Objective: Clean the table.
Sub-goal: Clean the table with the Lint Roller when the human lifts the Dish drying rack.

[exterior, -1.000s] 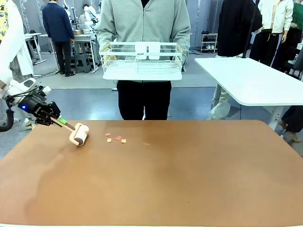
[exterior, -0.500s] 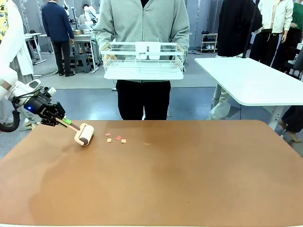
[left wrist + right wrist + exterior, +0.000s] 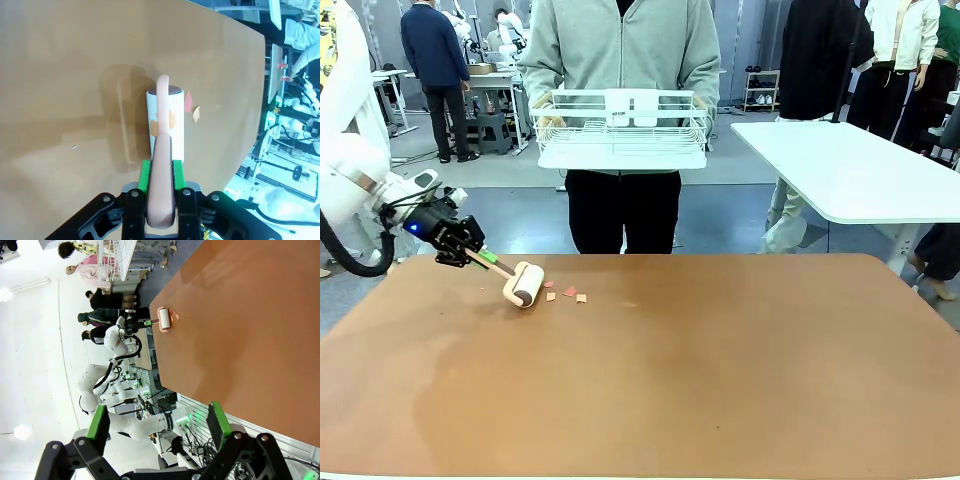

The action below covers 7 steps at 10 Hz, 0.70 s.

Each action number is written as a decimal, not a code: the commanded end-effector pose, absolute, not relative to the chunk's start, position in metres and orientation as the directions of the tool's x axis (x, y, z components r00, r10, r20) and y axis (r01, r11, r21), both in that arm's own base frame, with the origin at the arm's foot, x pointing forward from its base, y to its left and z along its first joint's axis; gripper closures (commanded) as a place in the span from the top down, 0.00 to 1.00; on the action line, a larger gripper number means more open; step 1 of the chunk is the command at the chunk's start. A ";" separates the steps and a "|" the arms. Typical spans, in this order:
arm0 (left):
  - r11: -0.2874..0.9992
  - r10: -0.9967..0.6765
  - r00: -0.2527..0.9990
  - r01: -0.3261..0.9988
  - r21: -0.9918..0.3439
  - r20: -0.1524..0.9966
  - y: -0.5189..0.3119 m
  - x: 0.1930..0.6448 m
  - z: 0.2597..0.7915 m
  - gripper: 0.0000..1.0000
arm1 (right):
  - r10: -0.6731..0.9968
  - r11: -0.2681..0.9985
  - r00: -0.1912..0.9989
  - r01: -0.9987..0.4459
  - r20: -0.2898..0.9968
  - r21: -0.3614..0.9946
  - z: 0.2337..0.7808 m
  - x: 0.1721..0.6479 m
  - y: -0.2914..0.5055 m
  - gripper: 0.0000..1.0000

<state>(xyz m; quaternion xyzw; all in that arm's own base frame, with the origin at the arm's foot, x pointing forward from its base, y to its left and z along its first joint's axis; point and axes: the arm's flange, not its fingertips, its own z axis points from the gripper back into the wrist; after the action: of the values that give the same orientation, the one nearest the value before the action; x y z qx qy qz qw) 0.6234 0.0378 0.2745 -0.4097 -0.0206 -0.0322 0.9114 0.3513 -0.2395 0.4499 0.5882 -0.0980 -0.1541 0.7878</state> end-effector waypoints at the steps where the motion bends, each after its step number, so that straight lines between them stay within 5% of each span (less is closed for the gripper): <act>1: 0.692 -0.014 0.999 0.035 -0.721 0.035 0.029 0.643 0.246 0.01 | -0.358 0.252 0.934 0.116 -0.019 0.961 0.452 0.348 -0.237 1.00; 7: 0.639 0.027 1.000 -0.007 -0.769 0.014 -0.017 0.632 0.236 0.01 | -0.358 0.252 0.934 0.116 -0.019 0.961 0.452 0.348 -0.237 1.00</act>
<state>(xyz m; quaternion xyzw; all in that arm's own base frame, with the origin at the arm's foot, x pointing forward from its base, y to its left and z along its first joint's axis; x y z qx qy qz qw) 0.6319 -0.0085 0.2572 -0.4490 0.0090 -0.0116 0.8934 0.3512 -0.2396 0.4499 0.5881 -0.0982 -0.1543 0.7878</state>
